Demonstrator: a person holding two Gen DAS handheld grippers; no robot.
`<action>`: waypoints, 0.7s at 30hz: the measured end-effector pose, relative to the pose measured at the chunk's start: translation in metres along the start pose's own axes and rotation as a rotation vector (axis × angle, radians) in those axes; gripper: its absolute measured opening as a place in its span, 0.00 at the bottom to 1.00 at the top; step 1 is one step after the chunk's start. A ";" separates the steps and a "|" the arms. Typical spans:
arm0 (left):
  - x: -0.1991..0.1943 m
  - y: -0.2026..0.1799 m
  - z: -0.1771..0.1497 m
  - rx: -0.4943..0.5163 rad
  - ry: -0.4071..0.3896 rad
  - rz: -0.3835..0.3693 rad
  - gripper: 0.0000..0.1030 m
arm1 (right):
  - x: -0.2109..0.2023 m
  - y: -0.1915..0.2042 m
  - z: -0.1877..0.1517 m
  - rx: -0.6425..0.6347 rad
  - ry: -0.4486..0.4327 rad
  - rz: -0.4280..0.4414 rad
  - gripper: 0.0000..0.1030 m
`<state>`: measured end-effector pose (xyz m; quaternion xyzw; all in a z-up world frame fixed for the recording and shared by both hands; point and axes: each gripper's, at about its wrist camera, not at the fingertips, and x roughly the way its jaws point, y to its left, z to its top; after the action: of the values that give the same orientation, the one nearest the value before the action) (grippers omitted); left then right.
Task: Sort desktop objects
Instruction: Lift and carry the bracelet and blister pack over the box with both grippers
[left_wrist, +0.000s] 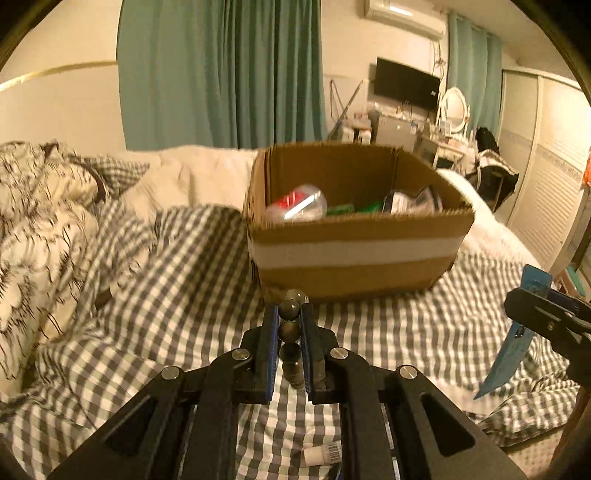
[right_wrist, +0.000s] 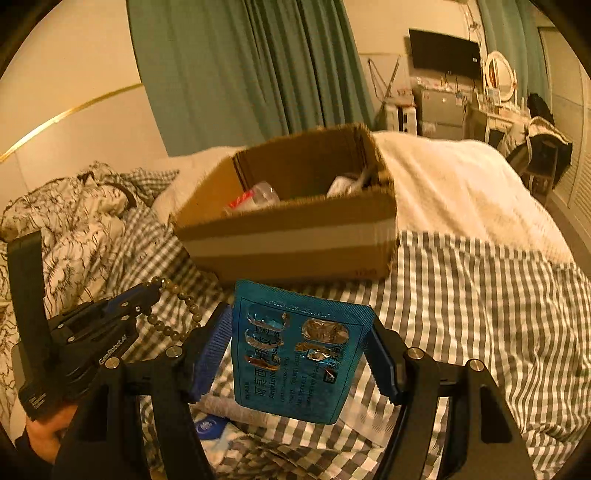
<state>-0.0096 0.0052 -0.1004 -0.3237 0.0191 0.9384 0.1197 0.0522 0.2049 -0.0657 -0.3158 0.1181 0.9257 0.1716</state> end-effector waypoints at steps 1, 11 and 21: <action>-0.003 -0.001 0.002 0.002 -0.011 0.002 0.11 | -0.003 0.000 0.002 0.000 -0.013 0.001 0.66; -0.043 -0.002 0.026 -0.005 -0.151 0.001 0.11 | -0.029 -0.001 0.027 -0.018 -0.134 -0.015 0.66; -0.079 -0.005 0.060 -0.012 -0.265 -0.025 0.11 | -0.057 0.010 0.070 -0.053 -0.267 0.000 0.66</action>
<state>0.0152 0.0000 -0.0045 -0.1980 -0.0066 0.9714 0.1308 0.0524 0.2046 0.0254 -0.1943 0.0698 0.9623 0.1772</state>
